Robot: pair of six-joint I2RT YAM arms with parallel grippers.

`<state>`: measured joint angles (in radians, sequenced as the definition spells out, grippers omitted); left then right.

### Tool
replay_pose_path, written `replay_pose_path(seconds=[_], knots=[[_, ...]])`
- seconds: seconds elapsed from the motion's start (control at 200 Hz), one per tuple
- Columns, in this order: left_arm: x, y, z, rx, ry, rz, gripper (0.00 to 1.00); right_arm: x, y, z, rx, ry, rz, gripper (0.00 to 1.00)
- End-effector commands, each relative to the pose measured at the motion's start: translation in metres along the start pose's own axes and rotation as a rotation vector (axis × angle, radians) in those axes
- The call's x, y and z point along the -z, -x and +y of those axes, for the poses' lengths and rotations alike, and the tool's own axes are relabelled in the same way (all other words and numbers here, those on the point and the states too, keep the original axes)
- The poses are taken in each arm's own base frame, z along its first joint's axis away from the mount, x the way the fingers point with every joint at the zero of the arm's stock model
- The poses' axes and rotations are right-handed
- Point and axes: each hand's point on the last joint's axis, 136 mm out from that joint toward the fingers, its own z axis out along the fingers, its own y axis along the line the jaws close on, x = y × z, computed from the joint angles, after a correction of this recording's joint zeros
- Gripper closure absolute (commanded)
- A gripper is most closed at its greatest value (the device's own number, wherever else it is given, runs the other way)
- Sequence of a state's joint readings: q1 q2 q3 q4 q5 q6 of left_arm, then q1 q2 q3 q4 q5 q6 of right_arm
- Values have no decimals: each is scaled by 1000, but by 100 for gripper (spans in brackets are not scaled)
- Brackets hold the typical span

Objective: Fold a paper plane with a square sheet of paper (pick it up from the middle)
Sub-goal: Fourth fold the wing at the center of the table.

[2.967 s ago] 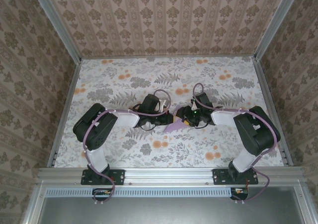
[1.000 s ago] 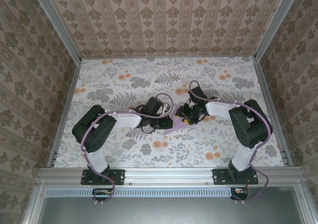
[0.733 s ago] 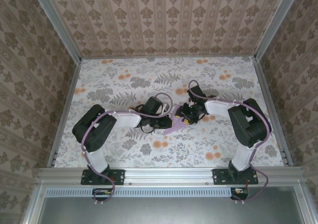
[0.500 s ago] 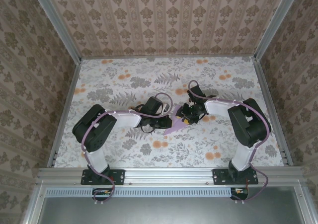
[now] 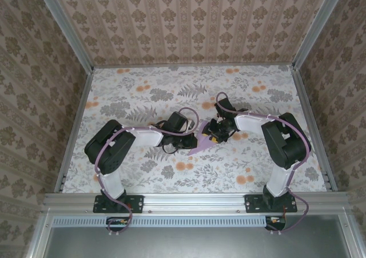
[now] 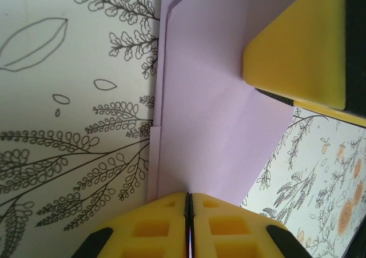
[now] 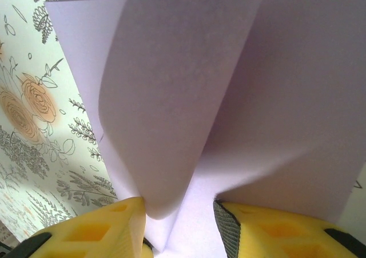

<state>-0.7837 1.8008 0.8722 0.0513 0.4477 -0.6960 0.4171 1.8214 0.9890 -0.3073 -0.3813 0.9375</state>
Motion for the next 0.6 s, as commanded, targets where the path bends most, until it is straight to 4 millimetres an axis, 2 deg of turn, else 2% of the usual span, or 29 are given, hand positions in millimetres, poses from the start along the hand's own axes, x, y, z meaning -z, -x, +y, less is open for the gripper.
replay_pose_path(seconds=[0.0,0.595], knots=[[-2,2,11,30,41,10,89,-32,-20,-108,-73,-381,32,56],[-4,-2,14,37,53,28,91,-37,-25,-122,-88,-438,46,60]])
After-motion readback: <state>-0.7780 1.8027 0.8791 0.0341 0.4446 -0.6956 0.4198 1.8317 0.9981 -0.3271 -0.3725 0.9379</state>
